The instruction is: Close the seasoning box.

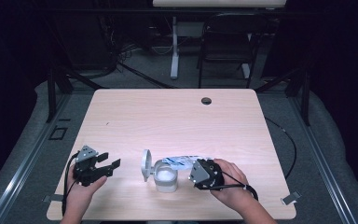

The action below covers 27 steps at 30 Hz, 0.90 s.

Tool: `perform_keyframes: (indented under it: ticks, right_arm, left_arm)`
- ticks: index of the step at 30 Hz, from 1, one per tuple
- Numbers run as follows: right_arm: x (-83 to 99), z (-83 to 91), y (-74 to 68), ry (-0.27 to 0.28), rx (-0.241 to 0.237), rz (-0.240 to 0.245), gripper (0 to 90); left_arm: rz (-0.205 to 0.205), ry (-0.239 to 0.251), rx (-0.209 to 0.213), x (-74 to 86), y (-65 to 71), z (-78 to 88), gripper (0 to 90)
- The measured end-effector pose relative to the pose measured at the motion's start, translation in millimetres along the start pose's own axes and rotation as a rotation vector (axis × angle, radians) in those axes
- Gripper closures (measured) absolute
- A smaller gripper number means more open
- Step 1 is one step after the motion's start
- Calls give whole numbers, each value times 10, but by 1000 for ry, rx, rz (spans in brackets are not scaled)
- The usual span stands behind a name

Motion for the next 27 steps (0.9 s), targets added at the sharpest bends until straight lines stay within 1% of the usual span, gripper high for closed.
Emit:
perform_keyframes:
  ticks: [2, 4, 5, 6, 7, 9, 10, 11, 15, 17, 19, 23, 24, 27]
  right_arm:
    - [10, 3, 8, 1, -4, -12, 900]
    - [22, -8, 7, 21, -3, -45, 900]
    - [30, -7, 12, 18, -9, -55, 900]
    - [43, -10, 14, 18, -13, -75, 900]
    - [50, -19, 7, 31, -20, -102, 900]
    - [64, -31, -2, 49, -27, -136, 900]
    - [73, -29, -2, 48, -35, -145, 900]
    - [78, -29, -2, 51, -36, -154, 900]
    - [117, -46, -3, 78, -35, -230, 900]
    - [139, -52, 2, 76, -35, -248, 900]
    - [164, -69, -1, 80, -36, -273, 900]
    - [199, -96, -2, 86, -39, -307, 900]
    - [207, -109, -3, 97, -37, -332, 900]
    - [242, -134, 18, 105, -39, -376, 900]
  left_arm:
    - [-6, 4, 3, -12, 6, 10, 400]
    - [-7, 9, 1, -22, 14, 15, 400]
    - [-5, 12, 2, -25, 18, 15, 400]
    - [-4, 12, 2, -25, 18, 15, 400]
    - [-4, 12, 3, -25, 18, 14, 400]
    - [-5, 9, 1, -21, 16, 15, 400]
    - [-4, 8, 1, -20, 15, 16, 400]
    - [-4, 8, 1, -19, 14, 17, 400]
    - [-7, 3, 1, -12, 4, 26, 400]
    - [0, 7, -1, -7, 3, 22, 400]
    - [0, 9, -1, -5, 0, 20, 399]
    - [-2, 5, -2, 0, 3, 22, 400]
    - [-3, 3, -2, 0, 4, 25, 400]
    - [-7, -1, 0, 0, 1, 32, 400]
Point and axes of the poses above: each handheld gripper's, and its own axes: z roughly backward along the jaws, x roughly out of its underside, y roughly to its right, the point moved 5 cm from there along -z, roughly forward along the jaws, and after that the axes turned 1 degree about y, right-handed, at the moved point
